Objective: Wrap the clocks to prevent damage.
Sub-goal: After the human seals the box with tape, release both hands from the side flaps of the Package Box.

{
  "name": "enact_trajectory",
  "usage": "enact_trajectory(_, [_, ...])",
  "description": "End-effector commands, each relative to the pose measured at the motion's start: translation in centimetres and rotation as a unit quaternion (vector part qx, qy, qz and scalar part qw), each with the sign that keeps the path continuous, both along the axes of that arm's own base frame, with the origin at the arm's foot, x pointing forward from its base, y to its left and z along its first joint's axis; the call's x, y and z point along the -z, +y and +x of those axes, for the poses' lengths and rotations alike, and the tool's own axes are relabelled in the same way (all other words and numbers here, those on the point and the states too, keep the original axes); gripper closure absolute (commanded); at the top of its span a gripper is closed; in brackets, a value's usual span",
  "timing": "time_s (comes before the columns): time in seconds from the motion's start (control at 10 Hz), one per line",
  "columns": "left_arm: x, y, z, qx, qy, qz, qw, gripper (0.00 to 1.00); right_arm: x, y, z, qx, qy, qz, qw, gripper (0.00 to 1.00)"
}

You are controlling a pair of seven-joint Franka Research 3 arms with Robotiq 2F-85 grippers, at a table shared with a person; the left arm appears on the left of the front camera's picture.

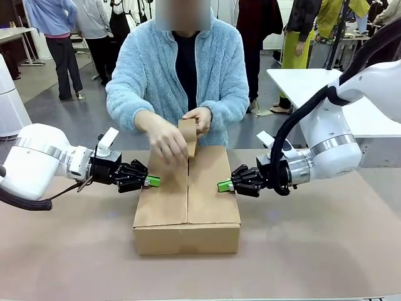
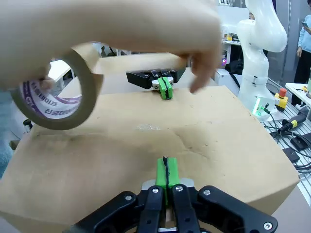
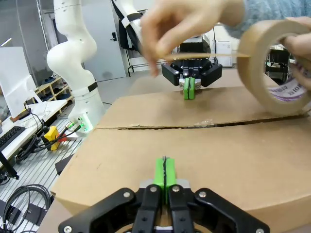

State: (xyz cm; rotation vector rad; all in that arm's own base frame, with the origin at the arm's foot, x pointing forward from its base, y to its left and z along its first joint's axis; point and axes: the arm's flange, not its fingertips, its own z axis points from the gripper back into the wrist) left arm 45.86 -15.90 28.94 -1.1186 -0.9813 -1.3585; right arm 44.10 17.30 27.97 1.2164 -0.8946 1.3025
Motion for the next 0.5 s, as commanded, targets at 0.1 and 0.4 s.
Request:
enact_trajectory(0.1, [0.24, -0.46, 0.09, -0.005, -0.002, 0.006, 1.000, 1.00, 0.30, -0.06, -0.11, 0.002, 0.001, -0.006, 1.000, 0.99])
enact_trajectory(0.4, [0.24, -0.46, 0.09, -0.005, -0.002, 0.006, 1.000, 1.00, 0.30, -0.06, -0.11, 0.002, 0.001, -0.006, 1.000, 0.99])
